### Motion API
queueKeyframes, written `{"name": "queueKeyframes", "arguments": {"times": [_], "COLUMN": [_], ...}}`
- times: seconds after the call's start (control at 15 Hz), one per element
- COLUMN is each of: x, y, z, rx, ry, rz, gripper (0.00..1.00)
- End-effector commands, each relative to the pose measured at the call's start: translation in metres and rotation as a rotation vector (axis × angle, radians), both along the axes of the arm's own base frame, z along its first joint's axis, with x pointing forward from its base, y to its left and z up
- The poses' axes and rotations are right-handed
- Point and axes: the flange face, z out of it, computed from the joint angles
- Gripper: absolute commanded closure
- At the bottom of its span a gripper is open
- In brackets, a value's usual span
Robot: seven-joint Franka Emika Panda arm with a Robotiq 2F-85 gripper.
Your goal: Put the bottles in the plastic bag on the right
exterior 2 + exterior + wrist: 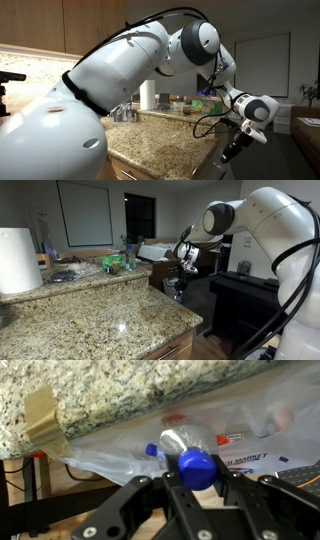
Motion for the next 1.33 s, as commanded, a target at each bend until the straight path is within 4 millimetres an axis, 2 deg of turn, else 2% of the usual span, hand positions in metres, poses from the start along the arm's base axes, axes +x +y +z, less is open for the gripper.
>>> {"name": "queueKeyframes", "arguments": {"times": [0.0,0.33,0.53,0.67,0.93,1.27], "x": [0.008,0.024,0.034,0.036,0.027,-0.004], "y": [0.009,0.027,0.039,0.056,0.098,0.178], "z": [0.019,0.04,0.072,0.11,0.206,0.314], "rx": [-0.053,-0.077,-0.078,-0.07,-0.132,-0.245], "ry": [-0.001,-0.03,-0.057,-0.063,-0.09,-0.21], "rz": [0.018,0.078,0.126,0.233,0.457,0.68], "gripper": [0.33,0.02,0.0,0.0,0.0,0.0]}}
